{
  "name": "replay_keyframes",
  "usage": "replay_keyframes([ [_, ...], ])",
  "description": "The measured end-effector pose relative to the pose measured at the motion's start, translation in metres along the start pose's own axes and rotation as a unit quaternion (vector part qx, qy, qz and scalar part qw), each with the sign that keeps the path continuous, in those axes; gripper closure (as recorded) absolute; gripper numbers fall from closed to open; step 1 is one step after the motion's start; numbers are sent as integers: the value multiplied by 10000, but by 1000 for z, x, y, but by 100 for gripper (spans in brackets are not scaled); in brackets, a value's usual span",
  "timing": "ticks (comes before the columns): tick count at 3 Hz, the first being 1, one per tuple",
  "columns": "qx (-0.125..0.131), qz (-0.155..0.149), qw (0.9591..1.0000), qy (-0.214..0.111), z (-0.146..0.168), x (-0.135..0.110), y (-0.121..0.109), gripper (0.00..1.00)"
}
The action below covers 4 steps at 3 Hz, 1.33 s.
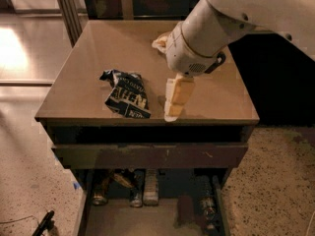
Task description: Place blue chip bag into middle drawer
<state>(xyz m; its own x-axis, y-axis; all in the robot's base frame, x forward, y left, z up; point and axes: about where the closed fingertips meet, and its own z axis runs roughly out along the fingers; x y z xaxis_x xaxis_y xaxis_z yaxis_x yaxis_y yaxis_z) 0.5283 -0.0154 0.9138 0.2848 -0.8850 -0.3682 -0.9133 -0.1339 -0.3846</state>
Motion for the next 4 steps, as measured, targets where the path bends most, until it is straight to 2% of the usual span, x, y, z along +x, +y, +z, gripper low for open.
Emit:
replay_keyframes([
  [1,19,6,10000,38,0,1,0,0],
  [2,10,150,9999,-81,3,5,-8,0],
  [3,-63,205,9991,-357,14,-4,-22,0],
  [4,-139,112,9979,-625,28,-27,-37,0],
])
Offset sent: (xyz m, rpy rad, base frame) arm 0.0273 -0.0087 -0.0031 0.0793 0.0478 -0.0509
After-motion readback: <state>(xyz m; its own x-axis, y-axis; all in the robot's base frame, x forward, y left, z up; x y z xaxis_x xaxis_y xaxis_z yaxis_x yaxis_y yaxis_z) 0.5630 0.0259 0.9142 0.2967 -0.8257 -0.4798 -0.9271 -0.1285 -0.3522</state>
